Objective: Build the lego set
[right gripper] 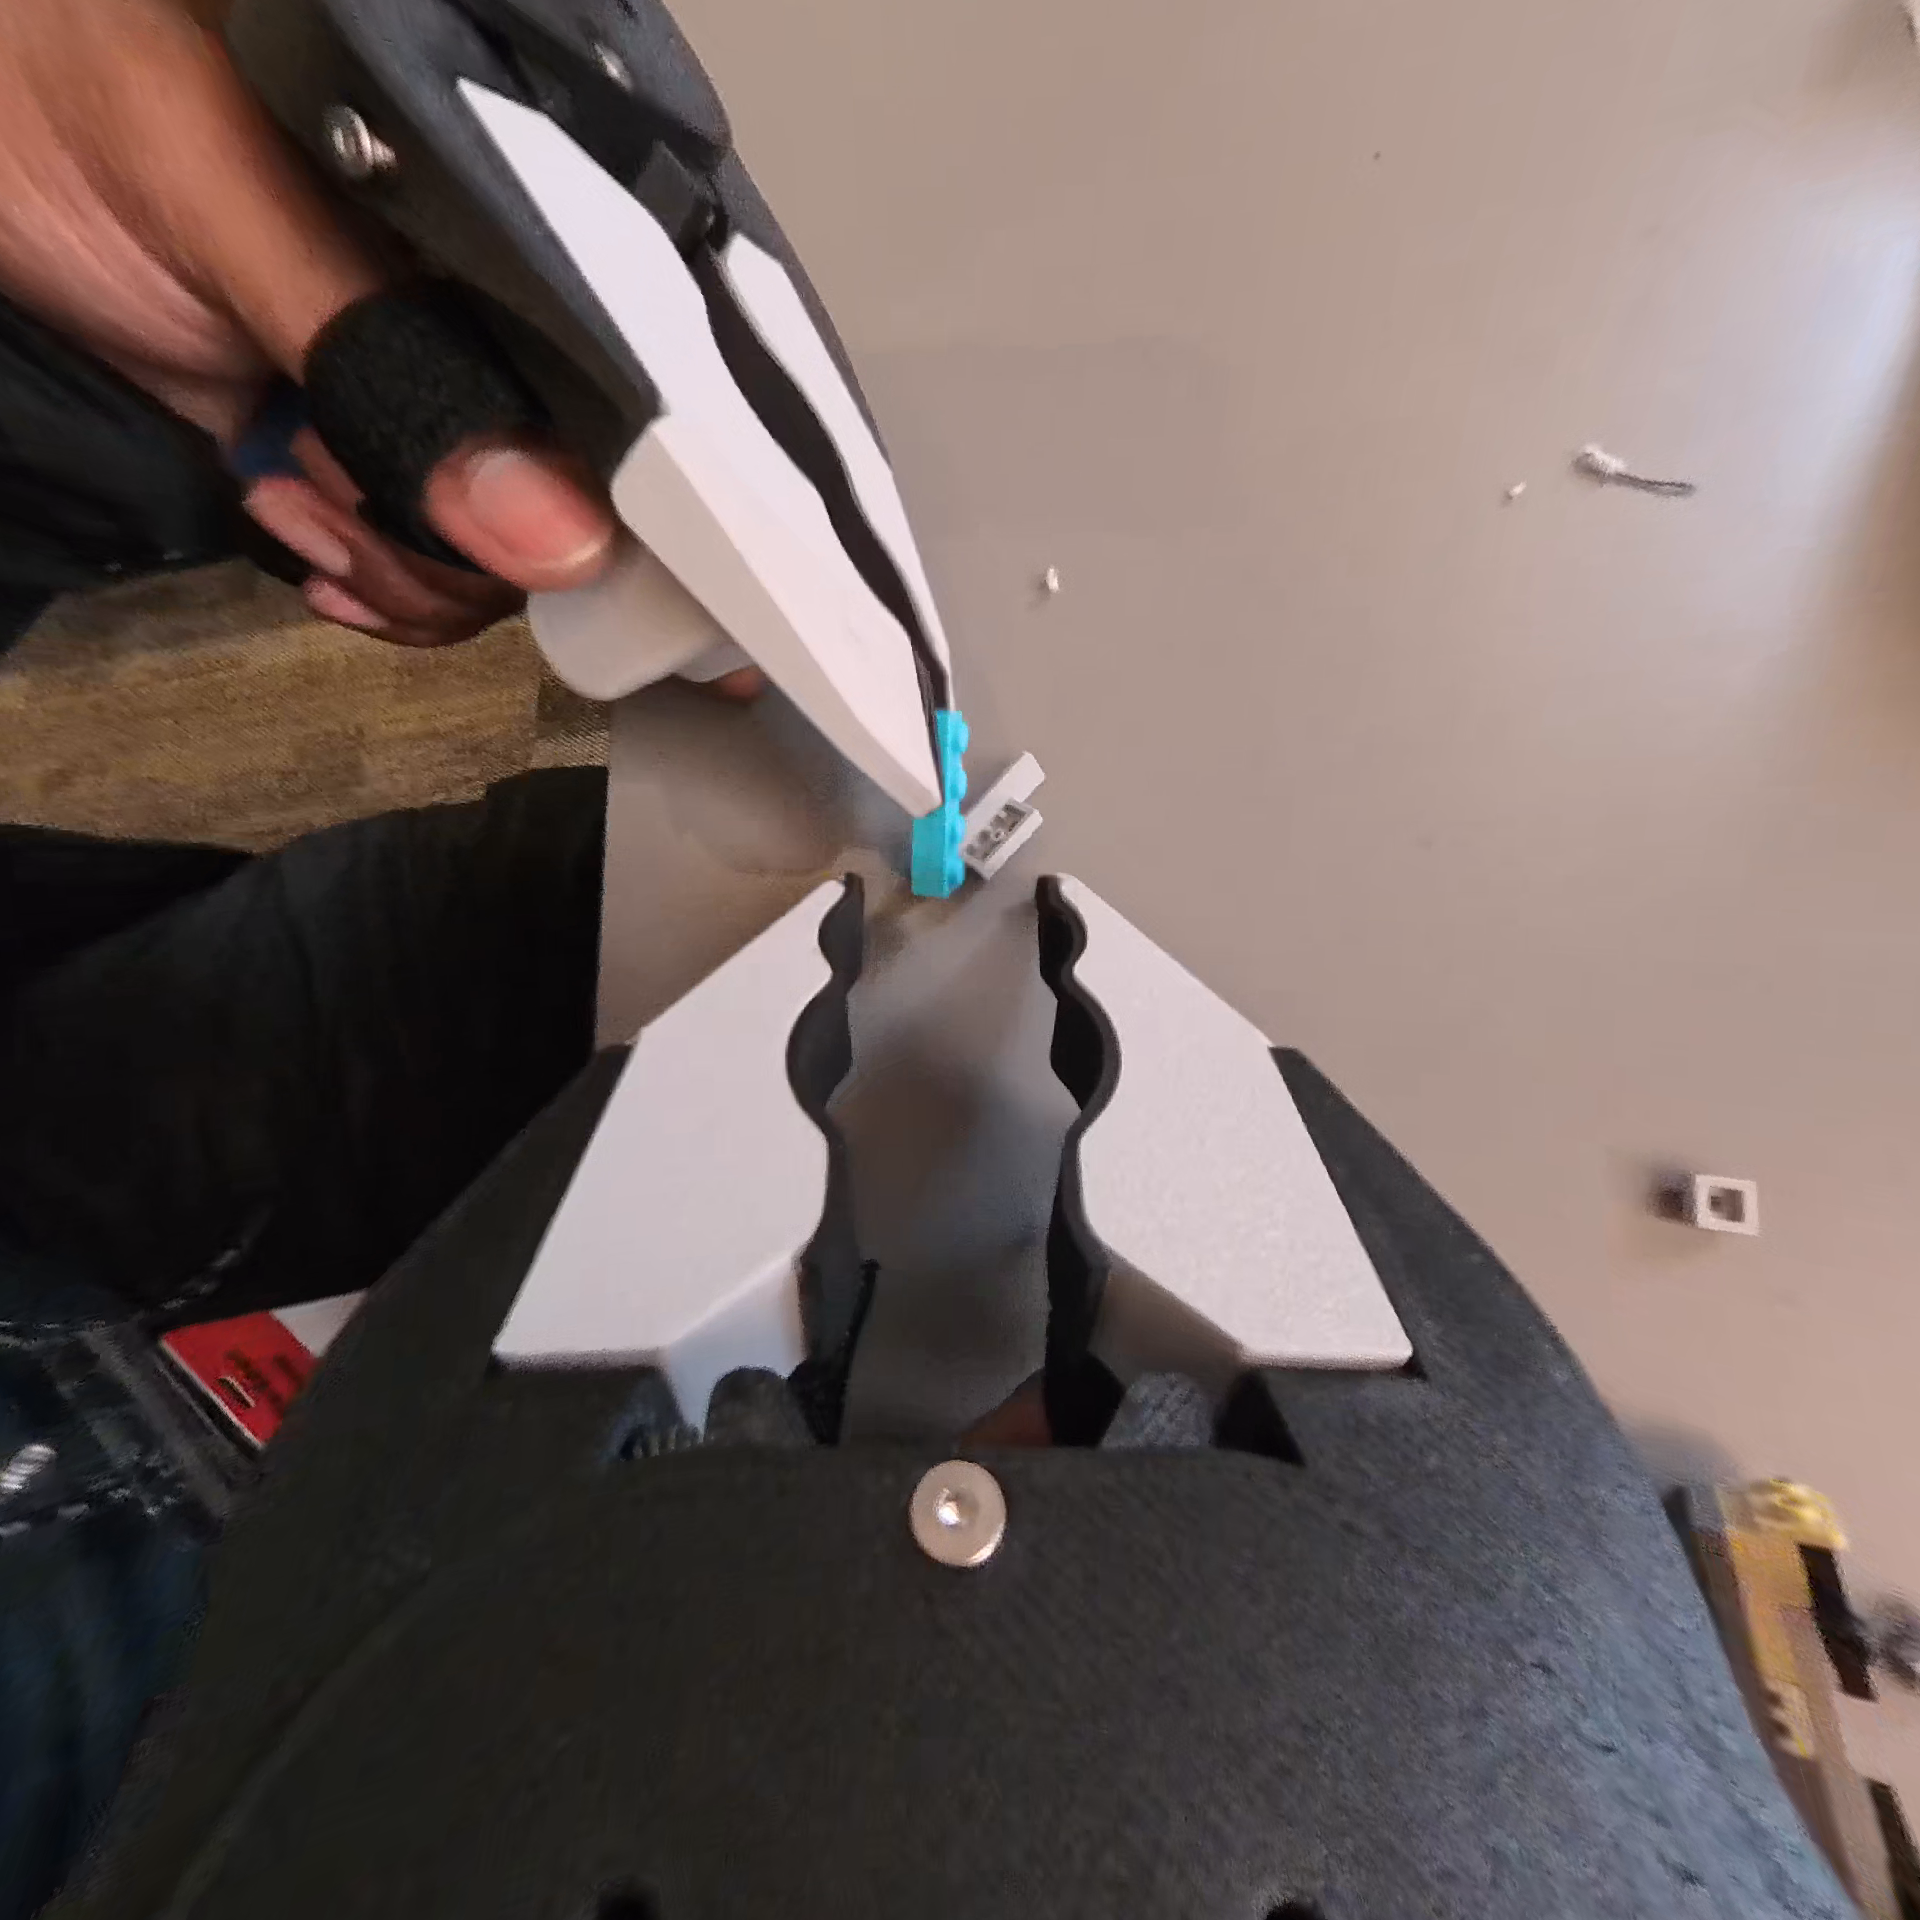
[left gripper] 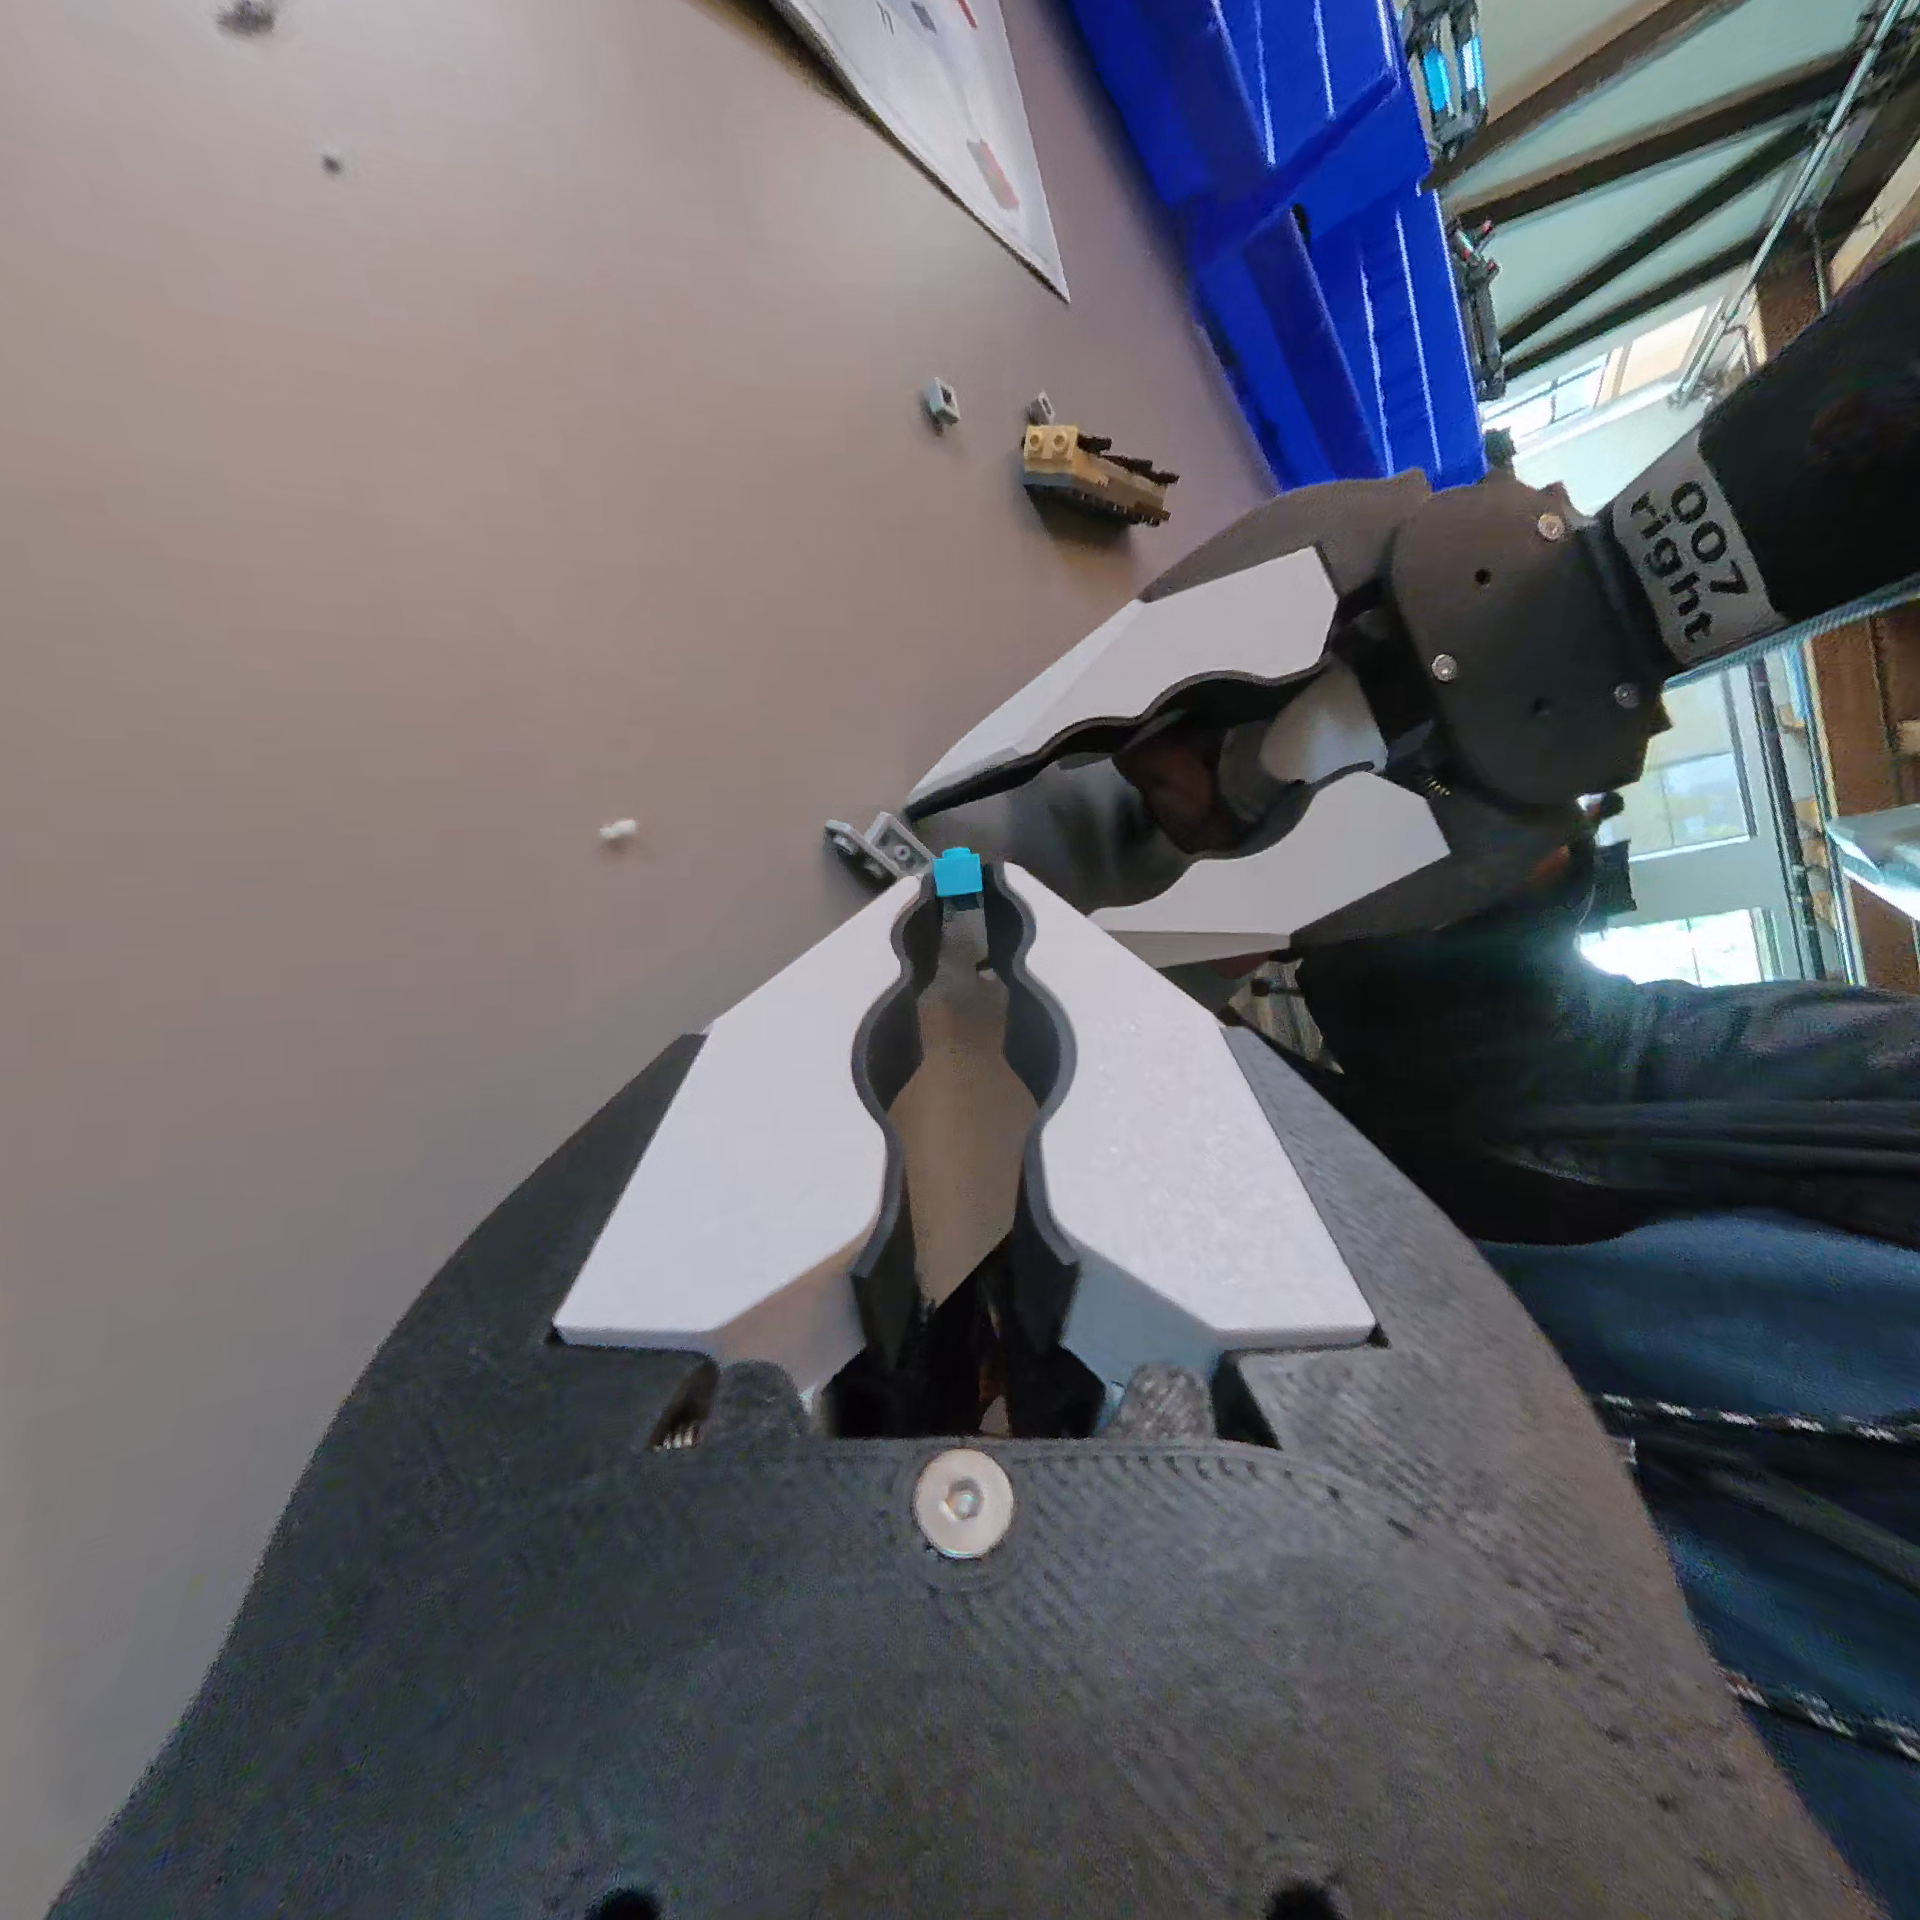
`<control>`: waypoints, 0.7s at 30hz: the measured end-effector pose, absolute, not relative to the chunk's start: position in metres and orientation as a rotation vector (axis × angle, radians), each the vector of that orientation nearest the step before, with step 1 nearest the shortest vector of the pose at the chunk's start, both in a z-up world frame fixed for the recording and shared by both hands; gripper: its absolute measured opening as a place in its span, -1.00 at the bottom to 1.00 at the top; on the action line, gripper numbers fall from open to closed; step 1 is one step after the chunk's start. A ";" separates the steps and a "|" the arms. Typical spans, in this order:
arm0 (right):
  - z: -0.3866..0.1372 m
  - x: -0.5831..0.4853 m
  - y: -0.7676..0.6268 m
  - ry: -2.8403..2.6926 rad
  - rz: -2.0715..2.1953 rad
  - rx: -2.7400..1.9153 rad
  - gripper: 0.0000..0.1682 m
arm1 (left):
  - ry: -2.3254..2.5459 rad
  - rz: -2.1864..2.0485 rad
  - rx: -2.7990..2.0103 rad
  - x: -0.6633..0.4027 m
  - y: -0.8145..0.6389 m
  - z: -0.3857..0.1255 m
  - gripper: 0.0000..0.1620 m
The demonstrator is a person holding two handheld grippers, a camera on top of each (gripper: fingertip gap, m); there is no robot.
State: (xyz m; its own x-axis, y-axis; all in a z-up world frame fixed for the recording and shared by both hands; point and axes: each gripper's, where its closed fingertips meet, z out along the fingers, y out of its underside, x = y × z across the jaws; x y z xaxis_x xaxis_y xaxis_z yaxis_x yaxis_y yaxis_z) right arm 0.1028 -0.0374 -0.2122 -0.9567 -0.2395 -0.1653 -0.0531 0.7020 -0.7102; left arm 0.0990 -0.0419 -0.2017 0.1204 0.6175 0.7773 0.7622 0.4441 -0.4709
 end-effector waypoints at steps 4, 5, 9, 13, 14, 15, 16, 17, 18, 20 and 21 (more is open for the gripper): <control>-0.211 0.114 -0.042 2.622 -1.061 -0.175 -0.60 | -1.565 -0.196 -1.308 0.102 -0.042 -0.204 -0.91; -0.211 0.114 -0.044 2.630 -1.060 -0.173 -0.60 | -1.570 -0.207 -1.321 0.103 -0.042 -0.205 -0.91; -0.212 0.114 -0.050 2.654 -1.070 -0.169 -0.62 | -1.590 -0.249 -1.375 0.110 -0.045 -0.208 -0.91; -0.212 0.116 -0.054 2.653 -1.083 -0.170 -0.64 | -1.591 -0.319 -1.419 0.116 -0.050 -0.208 -0.91; -0.212 0.117 -0.055 2.653 -1.084 -0.172 -0.64 | -1.588 -0.350 -1.423 0.116 -0.052 -0.208 -0.91; -0.212 0.117 -0.055 2.655 -1.084 -0.174 -0.64 | -1.586 -0.389 -1.425 0.116 -0.054 -0.208 -0.91; -0.212 0.116 -0.056 2.657 -1.082 -0.175 -0.64 | -1.582 -0.426 -1.434 0.117 -0.056 -0.208 -0.91; -0.212 0.116 -0.056 2.660 -1.080 -0.176 -0.64 | -1.577 -0.457 -1.446 0.117 -0.058 -0.207 -0.91; -0.212 0.115 -0.056 2.663 -1.079 -0.175 -0.64 | -1.569 -0.486 -1.461 0.117 -0.059 -0.206 -0.91; -0.212 0.115 -0.057 2.660 -1.073 -0.167 -0.64 | -1.547 -0.546 -1.492 0.115 -0.059 -0.203 -0.91; -0.212 0.115 -0.057 2.659 -1.071 -0.162 -0.64 | -1.537 -0.572 -1.511 0.114 -0.059 -0.202 -0.91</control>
